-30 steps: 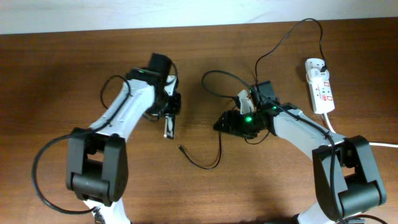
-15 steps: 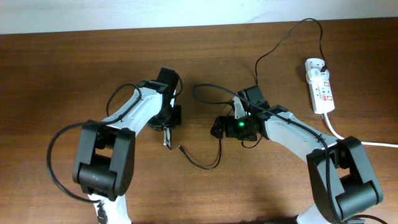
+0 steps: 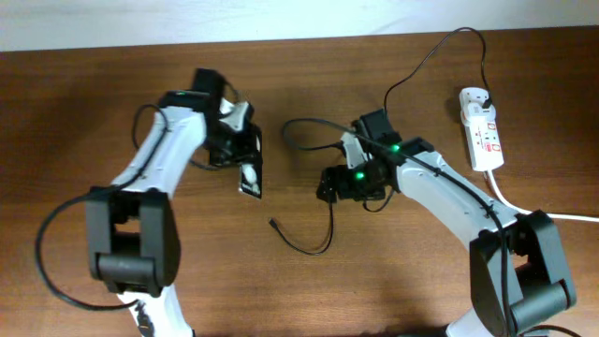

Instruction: Plug charger to phone and switch on socket

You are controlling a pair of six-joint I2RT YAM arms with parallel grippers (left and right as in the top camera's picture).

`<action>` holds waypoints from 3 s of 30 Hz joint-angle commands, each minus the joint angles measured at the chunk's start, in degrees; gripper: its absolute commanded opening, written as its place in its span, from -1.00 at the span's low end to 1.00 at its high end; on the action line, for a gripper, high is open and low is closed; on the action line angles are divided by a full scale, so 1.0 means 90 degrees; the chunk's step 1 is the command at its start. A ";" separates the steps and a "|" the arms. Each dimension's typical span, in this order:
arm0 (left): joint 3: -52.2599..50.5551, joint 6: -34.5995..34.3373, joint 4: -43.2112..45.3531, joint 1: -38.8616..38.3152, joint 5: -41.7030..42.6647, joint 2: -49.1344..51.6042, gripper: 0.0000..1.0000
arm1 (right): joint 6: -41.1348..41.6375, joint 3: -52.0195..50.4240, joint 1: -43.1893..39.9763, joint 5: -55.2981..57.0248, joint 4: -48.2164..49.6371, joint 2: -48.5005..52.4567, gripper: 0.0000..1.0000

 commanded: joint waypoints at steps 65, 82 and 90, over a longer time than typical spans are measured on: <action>-0.1821 0.0478 0.2378 0.1416 0.2691 -0.0357 -1.00 | -0.0845 0.0049 0.3072 0.2149 0.1394 0.1260 -0.61; -0.1821 0.0585 0.2363 0.1464 0.3135 -0.0357 -1.00 | -0.0845 0.0078 0.3031 0.1914 0.1297 0.0823 -0.92; -0.2941 0.0595 0.3232 0.2353 0.5197 -0.0357 -1.00 | -0.0175 0.0029 0.2076 -0.1059 0.1268 -0.0355 -0.92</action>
